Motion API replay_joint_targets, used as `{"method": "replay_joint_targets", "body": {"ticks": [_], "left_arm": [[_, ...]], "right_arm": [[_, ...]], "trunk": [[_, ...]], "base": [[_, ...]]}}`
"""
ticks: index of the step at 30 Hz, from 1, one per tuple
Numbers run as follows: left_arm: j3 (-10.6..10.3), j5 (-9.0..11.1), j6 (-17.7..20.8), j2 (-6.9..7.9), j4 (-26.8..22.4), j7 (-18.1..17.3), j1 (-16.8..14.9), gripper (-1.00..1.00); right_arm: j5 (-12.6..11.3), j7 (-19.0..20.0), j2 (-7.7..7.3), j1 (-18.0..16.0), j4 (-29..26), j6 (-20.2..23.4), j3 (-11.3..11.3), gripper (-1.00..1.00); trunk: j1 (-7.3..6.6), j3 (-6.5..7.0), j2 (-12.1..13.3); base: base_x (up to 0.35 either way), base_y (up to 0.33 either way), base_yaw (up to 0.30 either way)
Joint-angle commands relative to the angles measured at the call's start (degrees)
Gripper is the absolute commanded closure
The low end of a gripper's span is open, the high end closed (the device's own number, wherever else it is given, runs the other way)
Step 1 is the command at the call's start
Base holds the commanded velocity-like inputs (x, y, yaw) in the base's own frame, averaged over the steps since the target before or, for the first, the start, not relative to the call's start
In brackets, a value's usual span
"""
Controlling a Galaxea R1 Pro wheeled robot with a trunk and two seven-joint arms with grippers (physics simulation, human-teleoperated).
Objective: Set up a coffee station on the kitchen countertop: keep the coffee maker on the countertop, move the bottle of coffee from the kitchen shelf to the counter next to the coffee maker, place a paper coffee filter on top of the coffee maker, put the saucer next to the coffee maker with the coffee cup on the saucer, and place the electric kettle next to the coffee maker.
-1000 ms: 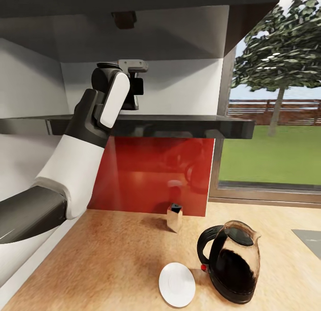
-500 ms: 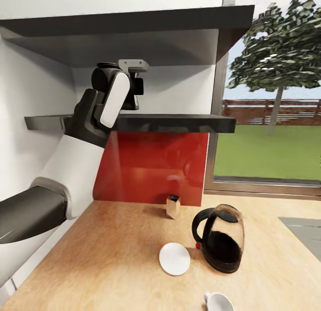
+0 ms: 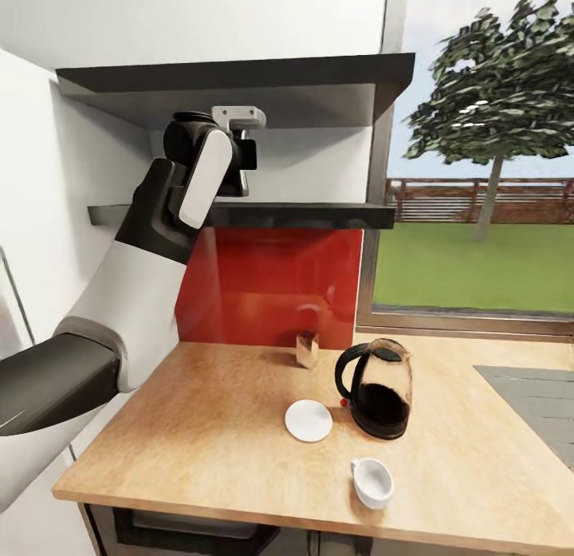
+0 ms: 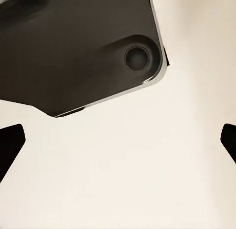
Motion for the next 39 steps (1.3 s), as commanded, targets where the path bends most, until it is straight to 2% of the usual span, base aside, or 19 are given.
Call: {"method": "replay_joint_targets", "body": {"ticks": [1,7,32,39], "left_arm": [[-0.1,0.3,0.2,0.00,0.0,0.4,0.0,1.00],[-0.1,0.4,0.2,0.00,0.0,0.4,0.0,1.00],[-0.1,0.4,0.3,0.00,-0.5,0.4,0.0,1.00],[-0.1,0.4,0.3,0.00,-0.5,0.4,0.0,1.00]], "right_arm": [[0.1,0.0,-0.02,-0.1,0.2,-0.3,0.0,-1.00],[0.1,0.1,-0.09,-0.1,0.3,-0.2,0.0,-1.00],[0.0,0.1,-0.09,-0.1,0.3,-0.2,-0.1,-1.00],[0.0,0.1,-0.09,-0.1,0.1,-0.2,-0.2,-1.00]], "trunk": [[-0.02,-0.02,0.0],[-0.02,0.04,0.0],[-0.02,0.77,0.0],[-0.02,0.83,0.0]], "base": [[-0.331,0.000,0.000],[-0.132,0.000,-0.127],[0.000,-0.001,-0.265],[0.130,-0.168,-0.075]]}}
